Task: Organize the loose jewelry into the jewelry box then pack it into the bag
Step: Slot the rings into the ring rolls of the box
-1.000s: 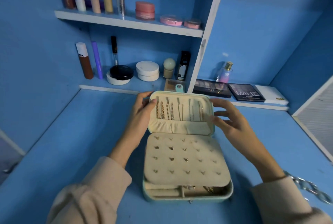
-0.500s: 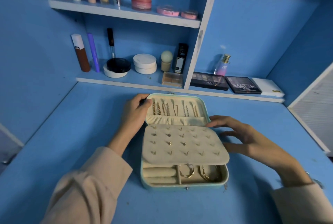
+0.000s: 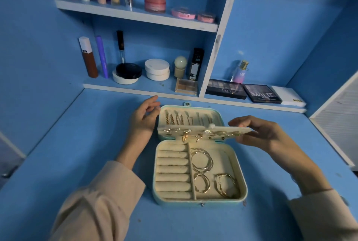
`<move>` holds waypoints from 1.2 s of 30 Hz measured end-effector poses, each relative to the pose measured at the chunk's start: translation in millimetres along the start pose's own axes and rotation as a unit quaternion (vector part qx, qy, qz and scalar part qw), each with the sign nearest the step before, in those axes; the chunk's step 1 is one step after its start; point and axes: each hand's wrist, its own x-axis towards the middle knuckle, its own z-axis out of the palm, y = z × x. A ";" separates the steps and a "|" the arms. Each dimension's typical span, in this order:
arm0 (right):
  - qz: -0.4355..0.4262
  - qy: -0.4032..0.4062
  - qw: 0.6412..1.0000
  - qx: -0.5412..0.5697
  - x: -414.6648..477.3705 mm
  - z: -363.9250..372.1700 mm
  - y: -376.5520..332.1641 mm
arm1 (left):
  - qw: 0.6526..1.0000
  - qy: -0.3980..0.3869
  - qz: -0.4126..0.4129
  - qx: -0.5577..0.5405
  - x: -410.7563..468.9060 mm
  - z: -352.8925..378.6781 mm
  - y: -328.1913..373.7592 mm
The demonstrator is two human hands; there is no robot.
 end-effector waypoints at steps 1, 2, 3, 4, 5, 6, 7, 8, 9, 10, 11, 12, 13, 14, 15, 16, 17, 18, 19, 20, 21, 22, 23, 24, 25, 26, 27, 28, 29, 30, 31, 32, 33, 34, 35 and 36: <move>-0.002 0.007 1.000 0.004 2.0 1.0 -0.9 | 1.000 -0.003 -0.002 -0.010 -0.9 -1.6 0.1; -0.004 0.013 1.000 0.008 4.0 2.0 -1.7 | 1.000 -0.001 0.001 -0.019 -1.6 -2.5 0.4; -0.004 0.021 1.000 0.015 6.5 3.2 -1.6 | 1.000 0.009 0.006 -0.030 -1.7 -3.1 0.5; -0.002 0.032 0.999 0.022 8.5 4.0 -1.8 | 0.999 0.024 0.009 -0.042 -2.0 -3.1 1.6; 0.002 0.044 0.999 0.028 10.8 5.3 -1.5 | 0.998 0.039 0.012 -0.052 -2.5 -2.8 3.4; 0.007 0.056 0.998 0.033 13.2 6.6 -0.8 | 0.997 0.050 0.017 -0.061 -3.4 -2.5 5.5; 0.011 0.068 0.997 0.036 15.7 7.6 0.7 | 0.996 0.054 0.024 -0.066 -4.6 -2.0 7.3; 0.015 0.080 0.996 0.035 18.4 8.7 2.3 | 0.996 0.051 0.030 -0.068 -6.1 -1.6 9.1; 0.018 0.091 0.995 0.031 21.2 9.8 4.9 | 0.996 0.046 0.037 -0.067 -7.8 -1.7 10.0; 0.022 0.102 0.994 0.027 24.2 11.3 7.3 | 0.996 0.042 0.043 -0.065 -9.0 -2.1 10.5; 0.027 0.113 0.993 0.025 27.3 12.8 9.8 | 0.996 0.040 0.050 -0.066 -9.5 -2.9 10.4; 0.032 0.123 0.992 0.025 30.1 14.9 11.7 | 0.995 0.041 0.056 -0.068 -9.6 -3.6 10.3; 0.036 0.132 0.990 0.025 32.6 17.0 14.0 | 0.995 0.039 0.058 -0.070 -9.6 -3.8 10.4; 0.039 0.139 0.989 0.023 34.4 19.2 16.0 | 0.995 0.036 0.059 -0.068 -9.5 -3.8 11.0; 0.043 0.148 0.988 0.020 36.0 21.4 18.7 | 0.996 0.032 0.059 -0.063 -9.7 -3.1 11.6; 0.046 0.156 0.986 0.018 37.1 23.5 20.8 | 0.996 0.031 0.059 -0.058 -10.0 -2.7 11.5; 0.049 0.166 0.985 0.017 37.6 25.3 22.9 | 0.996 0.028 0.059 -0.054 -10.4 -2.7 10.8; 0.050 0.176 0.983 0.017 37.8 27.1 24.7 | 0.997 0.026 0.059 -0.047 -10.3 -2.8 9.7; 0.052 0.185 0.981 0.014 37.8 28.6 26.7 | 0.997 0.024 0.059 -0.032 -9.6 -3.3 7.5; 0.053 0.192 0.980 0.010 37.4 30.2 27.9 | 0.998 0.020 0.060 -0.009 -8.5 -4.0 5.6; 0.056 0.198 0.979 0.007 36.8 31.4 29.7 | 0.998 0.015 0.061 0.016 -7.4 -4.2 3.6; 0.059 0.200 0.978 0.005 36.2 32.8 30.3 | 0.997 0.011 0.062 0.033 -6.5 -4.4 2.5; 0.063 0.202 0.977 0.005 35.6 33.8 31.3 | 0.997 0.011 0.062 0.044 -5.6 -4.1 1.5; 0.065 0.204 0.977 0.007 35.0 34.6 31.9 | 0.997 0.012 0.060 0.053 -4.6 -4.1 0.7; 0.065 0.208 0.976 0.007 34.5 35.0 32.9 | 0.996 0.015 0.057 0.062 -3.9 -3.5 -0.2; 0.064 0.212 0.975 0.007 34.3 35.4 33.0 | 0.996 0.016 0.052 0.070 -3.1 -3.8 -1.5; 0.062 0.216 0.974 0.006 34.0 35.7 33.4 | 0.996 0.014 0.046 0.075 -2.6 -3.9 -3.0; 0.060 0.219 0.974 0.006 33.6 36.1 33.6 | 0.996 0.010 0.040 0.080 -2.3 -3.7 -4.0; 0.058 0.223 0.973 0.005 33.7 36.7 34.1 | 0.996 0.007 0.034 0.084 -2.2 -4.0 -4.7; 0.056 0.226 0.972 0.001 33.2 37.2 34.4 | 0.996 0.005 0.029 0.089 -2.3 -3.8 -4.7; 0.055 0.232 0.971 -0.002 33.5 38.0 34.8 | 0.995 0.003 0.026 0.097 -2.4 -4.2 -4.5; 0.053 0.236 0.970 -0.001 33.5 38.4 35.1 | 0.994 0.001 0.024 0.106 -2.5 -4.5 -4.9; 0.051 0.239 0.970 0.002 34.1 38.6 35.8 | 0.993 0.000 0.023 0.115 -2.1 -4.9 -5.9; 0.048 0.239 0.970 0.006 34.6 38.7 36.3 | 0.993 -0.001 0.022 0.120 -1.6 -5.9 -6.5; 0.046 0.239 0.970 0.007 35.2 38.4 37.4 | 0.992 -0.003 0.020 0.121 -1.3 -6.5 -7.1; 0.045 0.238 0.970 0.008 35.7 38.2 38.3 | 0.993 -0.005 0.018 0.118 -1.0 -7.0 -6.8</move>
